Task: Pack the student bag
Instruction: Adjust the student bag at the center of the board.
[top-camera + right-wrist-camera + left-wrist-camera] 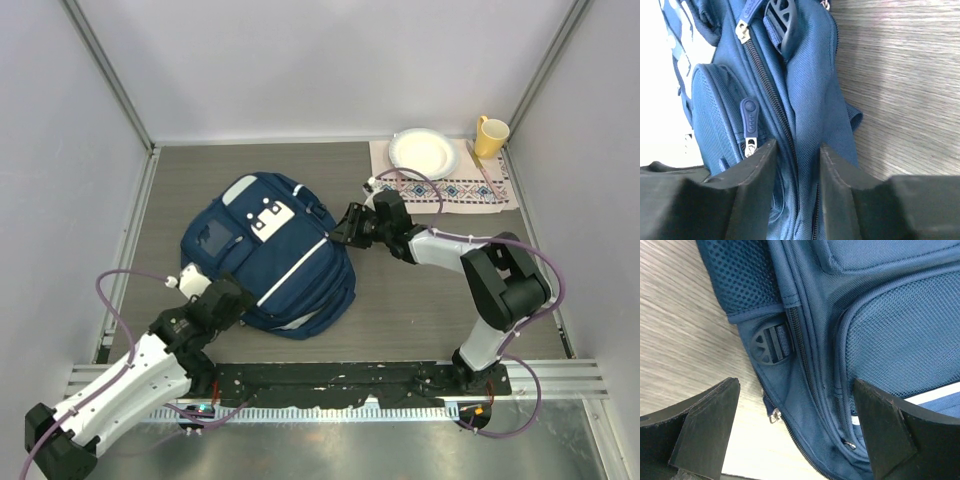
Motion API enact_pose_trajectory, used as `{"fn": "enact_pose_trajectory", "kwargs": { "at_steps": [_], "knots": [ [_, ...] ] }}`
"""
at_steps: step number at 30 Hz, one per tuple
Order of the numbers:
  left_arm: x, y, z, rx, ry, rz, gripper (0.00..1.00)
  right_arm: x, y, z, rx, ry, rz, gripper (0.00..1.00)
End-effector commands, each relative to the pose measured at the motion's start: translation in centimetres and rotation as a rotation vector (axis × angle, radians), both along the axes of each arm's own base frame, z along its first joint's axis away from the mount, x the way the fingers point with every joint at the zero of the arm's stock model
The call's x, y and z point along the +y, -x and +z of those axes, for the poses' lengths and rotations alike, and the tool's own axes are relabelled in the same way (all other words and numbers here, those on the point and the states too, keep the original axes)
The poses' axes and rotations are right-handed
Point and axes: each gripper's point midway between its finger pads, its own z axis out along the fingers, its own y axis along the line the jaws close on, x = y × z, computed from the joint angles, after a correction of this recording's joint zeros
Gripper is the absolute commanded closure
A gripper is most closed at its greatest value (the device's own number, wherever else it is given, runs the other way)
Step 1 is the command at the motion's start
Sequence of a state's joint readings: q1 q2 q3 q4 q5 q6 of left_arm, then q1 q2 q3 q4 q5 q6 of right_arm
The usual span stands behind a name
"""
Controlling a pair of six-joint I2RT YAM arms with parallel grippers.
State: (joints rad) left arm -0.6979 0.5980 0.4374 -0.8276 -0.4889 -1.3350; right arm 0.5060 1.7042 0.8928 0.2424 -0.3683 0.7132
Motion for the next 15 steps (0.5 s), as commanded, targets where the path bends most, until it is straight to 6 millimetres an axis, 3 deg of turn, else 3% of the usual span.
{"fn": "enact_pose_trajectory", "kwargs": {
  "at_steps": [1, 2, 7, 8, 9, 11, 12, 13, 15],
  "knots": [
    [-3.0, -2.8, 0.6, -0.131, 0.151, -0.014, 0.02, 1.1, -0.4, 2.2, -0.052, -0.098, 0.026, 0.64],
    [-3.0, -3.0, 0.5, -0.144, 0.149, -0.022, 0.05, 0.9, 0.1, 2.0, -0.043, -0.101, 0.022, 0.76],
    [-2.3, -5.6, 1.1, -0.191, 0.132, -0.027, 0.18, -0.4, 1.7, 1.4, -0.022, -0.109, -0.023, 0.99],
    [-2.7, -5.7, 0.6, -0.154, 0.145, -0.058, 0.2, -0.9, 2.6, 0.4, 0.0, -0.1, -0.033, 0.99],
    [-2.6, -6.4, 1.0, -0.162, 0.128, -0.089, 0.2, -1.0, 2.9, 1.1, -0.018, -0.113, -0.037, 0.99],
    [-1.7, -8.3, 1.1, -0.159, 0.133, -0.079, 0.21, -1.4, 4.3, 0.3, 0.0, -0.095, -0.038, 0.99],
    [-2.3, -9.0, 1.9, -0.159, 0.166, -0.121, 0.21, -1.4, 4.8, 0.1, 0.006, -0.089, -0.041, 0.99],
    [-1.2, -10.2, 2.3, -0.179, 0.146, -0.12, 0.21, -1.1, 5.5, 0.9, -0.016, -0.094, -0.039, 0.99],
    [-1.2, -11.9, 2.9, -0.153, 0.186, -0.163, 0.2, -1.0, 6.9, 0.3, -0.004, -0.08, -0.041, 0.99]
  ]
}}
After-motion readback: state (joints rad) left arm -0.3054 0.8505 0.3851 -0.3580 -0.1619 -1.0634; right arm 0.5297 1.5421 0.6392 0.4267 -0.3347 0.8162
